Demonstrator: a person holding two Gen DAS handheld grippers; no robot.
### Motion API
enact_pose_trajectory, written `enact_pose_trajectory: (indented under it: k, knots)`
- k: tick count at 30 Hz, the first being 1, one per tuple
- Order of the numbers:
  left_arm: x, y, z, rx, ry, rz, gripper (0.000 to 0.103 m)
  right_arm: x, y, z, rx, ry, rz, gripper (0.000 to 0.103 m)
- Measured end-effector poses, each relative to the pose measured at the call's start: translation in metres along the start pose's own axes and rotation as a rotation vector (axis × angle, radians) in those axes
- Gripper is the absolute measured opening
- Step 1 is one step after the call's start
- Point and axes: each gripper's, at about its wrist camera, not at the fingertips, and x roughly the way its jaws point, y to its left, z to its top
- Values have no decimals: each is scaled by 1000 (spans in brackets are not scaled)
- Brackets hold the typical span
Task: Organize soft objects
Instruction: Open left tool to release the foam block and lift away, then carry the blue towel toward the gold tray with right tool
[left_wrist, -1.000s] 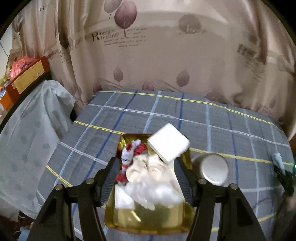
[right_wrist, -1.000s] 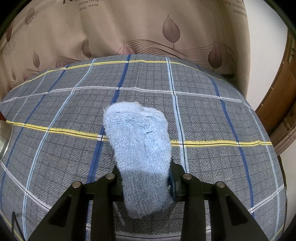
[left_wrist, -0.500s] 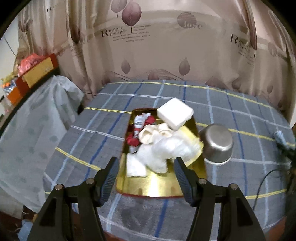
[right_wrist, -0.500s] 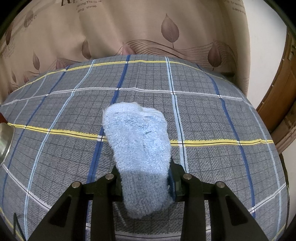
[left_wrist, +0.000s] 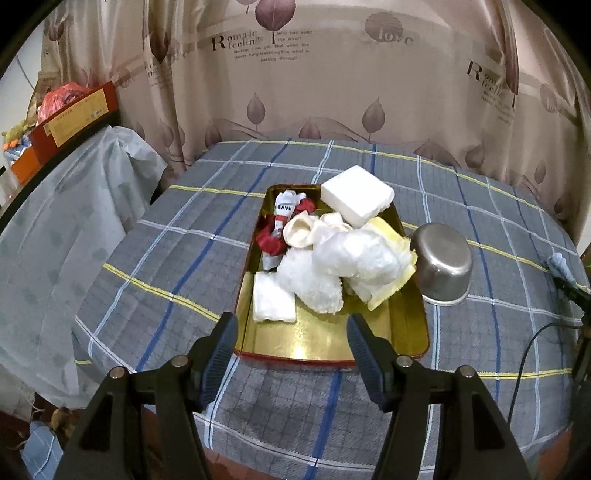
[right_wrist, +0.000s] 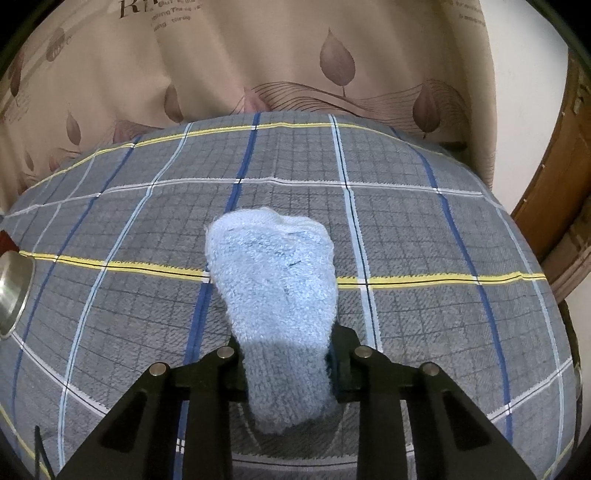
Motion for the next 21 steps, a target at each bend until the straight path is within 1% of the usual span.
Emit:
enact_pose_trajectory:
  k: [2,6,10,21]
  knots:
    - [0,1,-2,-2,-2,1,63,-3,1,0,2,-2,-6,24]
    - [0,1,-5,8,-18,41,63,-10,7,2,-6,-4,-15,24]
    - [-4,2,-9,16,-34,29,63,-20,12,2,2,-10,-5,24]
    - [-11,4,-13,55,-72,26,63,-42,28,-2,11,-23,6,24]
